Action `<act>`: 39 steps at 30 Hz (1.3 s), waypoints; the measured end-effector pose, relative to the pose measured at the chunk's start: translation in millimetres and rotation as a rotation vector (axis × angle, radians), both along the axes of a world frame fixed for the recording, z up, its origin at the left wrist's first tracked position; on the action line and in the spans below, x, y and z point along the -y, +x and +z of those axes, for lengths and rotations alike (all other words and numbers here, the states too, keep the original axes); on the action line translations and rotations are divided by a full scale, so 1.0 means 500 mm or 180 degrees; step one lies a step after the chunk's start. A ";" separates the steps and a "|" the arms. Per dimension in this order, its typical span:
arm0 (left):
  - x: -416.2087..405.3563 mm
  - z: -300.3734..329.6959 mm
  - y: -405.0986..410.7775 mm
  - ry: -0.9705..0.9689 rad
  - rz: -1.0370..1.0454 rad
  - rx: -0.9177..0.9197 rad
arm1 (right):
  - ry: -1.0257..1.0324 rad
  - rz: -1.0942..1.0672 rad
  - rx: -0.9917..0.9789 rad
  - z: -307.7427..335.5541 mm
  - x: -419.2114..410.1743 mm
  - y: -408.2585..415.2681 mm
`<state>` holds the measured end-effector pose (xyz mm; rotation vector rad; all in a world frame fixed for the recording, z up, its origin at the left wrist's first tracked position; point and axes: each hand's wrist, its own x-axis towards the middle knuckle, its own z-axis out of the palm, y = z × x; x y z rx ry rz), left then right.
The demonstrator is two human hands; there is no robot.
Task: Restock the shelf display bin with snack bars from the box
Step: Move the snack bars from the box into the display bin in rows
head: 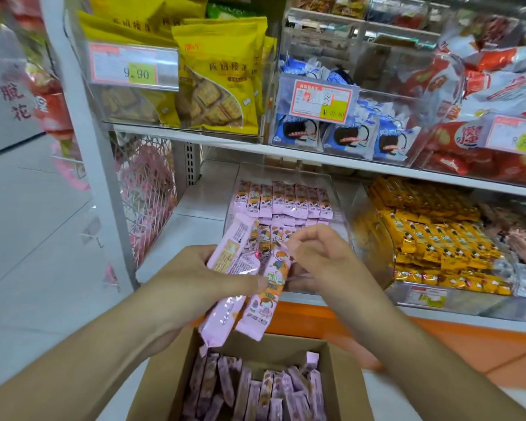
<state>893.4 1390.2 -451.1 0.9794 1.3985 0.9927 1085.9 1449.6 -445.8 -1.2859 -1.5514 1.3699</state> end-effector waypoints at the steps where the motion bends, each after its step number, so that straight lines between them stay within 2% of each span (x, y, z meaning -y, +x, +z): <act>1: -0.002 -0.002 -0.002 -0.0007 0.0136 0.0070 | 0.0145 0.0136 0.0101 0.002 0.003 0.008; 5: -0.003 0.000 -0.005 -0.0019 0.0533 0.0382 | 0.1172 0.1028 0.1178 -0.007 0.020 0.021; 9: -0.004 -0.005 -0.009 -0.0115 0.0465 0.0404 | 0.1730 0.0965 0.1407 -0.033 0.021 0.003; 14: -0.012 -0.010 -0.018 0.0047 0.0636 0.0186 | 0.1594 0.0721 0.1477 -0.024 -0.010 0.002; 17: -0.021 -0.017 -0.030 0.0116 0.0676 0.0011 | 0.1400 0.0577 0.1754 -0.028 -0.065 -0.002; 22: -0.026 -0.028 -0.048 0.0163 0.0572 0.0105 | 0.1063 0.0388 0.1991 -0.054 -0.153 -0.028; 25: -0.029 -0.035 -0.058 0.0182 0.0549 0.0120 | 0.0961 0.0544 0.1992 -0.082 -0.179 -0.045; 32: -0.027 -0.036 -0.064 0.0241 0.0492 0.0276 | 0.1515 0.0811 0.2637 -0.102 -0.170 -0.043; 35: -0.025 -0.035 -0.059 0.0262 0.0643 0.0375 | 0.1618 0.0851 0.2339 -0.066 -0.116 -0.043; 39: -0.022 -0.029 -0.048 0.0386 0.0928 0.0473 | 0.1258 0.0932 0.1226 -0.009 0.011 -0.063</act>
